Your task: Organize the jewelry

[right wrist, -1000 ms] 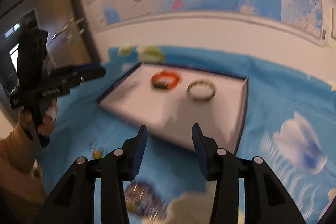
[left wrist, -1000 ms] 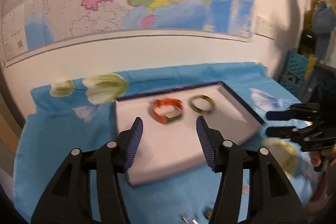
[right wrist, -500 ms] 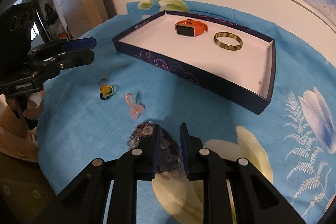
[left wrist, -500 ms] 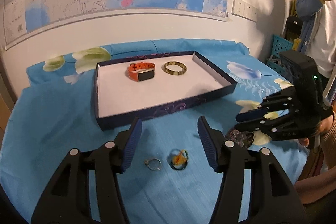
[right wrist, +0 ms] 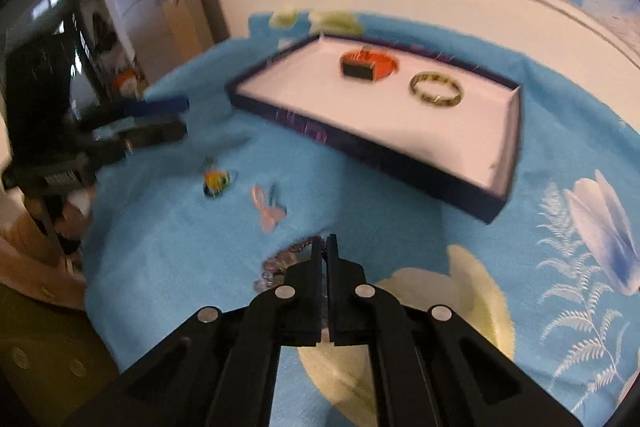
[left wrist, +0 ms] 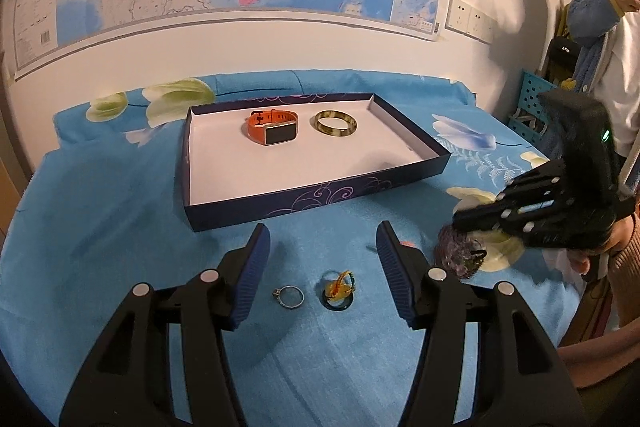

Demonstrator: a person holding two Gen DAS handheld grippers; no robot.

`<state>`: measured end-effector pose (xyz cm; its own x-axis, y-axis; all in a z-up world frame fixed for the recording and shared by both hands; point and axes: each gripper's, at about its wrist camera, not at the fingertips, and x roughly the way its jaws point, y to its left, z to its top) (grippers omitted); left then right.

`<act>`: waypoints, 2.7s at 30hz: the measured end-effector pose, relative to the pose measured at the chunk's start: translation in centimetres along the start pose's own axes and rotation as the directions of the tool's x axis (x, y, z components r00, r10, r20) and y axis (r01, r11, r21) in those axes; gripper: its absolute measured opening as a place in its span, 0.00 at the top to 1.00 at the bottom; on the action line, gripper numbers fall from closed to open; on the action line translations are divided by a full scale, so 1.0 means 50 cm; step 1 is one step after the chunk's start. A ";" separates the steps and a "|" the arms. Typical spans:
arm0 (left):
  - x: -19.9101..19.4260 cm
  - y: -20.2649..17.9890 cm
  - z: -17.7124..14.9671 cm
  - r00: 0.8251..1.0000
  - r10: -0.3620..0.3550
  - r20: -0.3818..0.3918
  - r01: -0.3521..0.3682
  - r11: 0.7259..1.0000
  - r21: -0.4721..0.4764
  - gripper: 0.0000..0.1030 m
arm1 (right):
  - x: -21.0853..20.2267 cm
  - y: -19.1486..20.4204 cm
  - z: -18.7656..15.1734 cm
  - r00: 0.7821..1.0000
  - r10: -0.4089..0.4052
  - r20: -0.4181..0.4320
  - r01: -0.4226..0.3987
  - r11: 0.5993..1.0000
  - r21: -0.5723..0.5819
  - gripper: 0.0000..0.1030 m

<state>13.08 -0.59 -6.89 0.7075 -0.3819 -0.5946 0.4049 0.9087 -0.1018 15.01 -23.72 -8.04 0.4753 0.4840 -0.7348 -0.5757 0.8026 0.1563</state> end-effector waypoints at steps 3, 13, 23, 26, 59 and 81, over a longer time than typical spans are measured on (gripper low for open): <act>0.002 0.001 -0.001 1.000 -0.008 -0.003 0.008 1.000 -0.003 0.47 | -0.029 -0.001 0.002 0.999 -0.007 0.041 0.007 1.000 0.017 1.00; 0.001 -0.011 -0.007 1.000 -0.031 0.000 0.031 1.000 -0.003 0.46 | -0.028 0.034 -0.005 1.000 -0.018 0.016 0.018 0.999 -0.026 0.89; 0.000 -0.003 -0.018 0.999 -0.030 -0.015 0.029 0.999 -0.028 0.44 | 0.037 0.044 -0.024 0.996 -0.044 -0.077 0.040 0.998 -0.042 0.82; 0.003 0.002 -0.020 0.999 -0.026 -0.018 0.025 0.999 -0.038 0.44 | 0.028 0.042 -0.022 0.997 -0.043 -0.067 0.041 0.999 -0.036 0.83; 0.057 -0.063 -0.027 0.990 -0.099 -0.096 0.108 0.989 0.104 0.47 | -0.039 0.016 -0.005 0.988 0.039 0.148 -0.061 0.987 0.149 0.97; 0.175 -0.088 0.000 0.949 -0.182 -0.259 0.200 0.979 0.046 0.82 | -0.017 -0.027 -0.020 0.986 0.038 0.163 -0.075 0.971 0.225 0.97</act>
<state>17.49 -7.96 -11.64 0.4475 -0.4837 -0.7522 0.5647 0.8051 -0.1817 14.70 -25.59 -8.30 0.5549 0.5645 -0.6111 -0.4448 0.8221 0.3555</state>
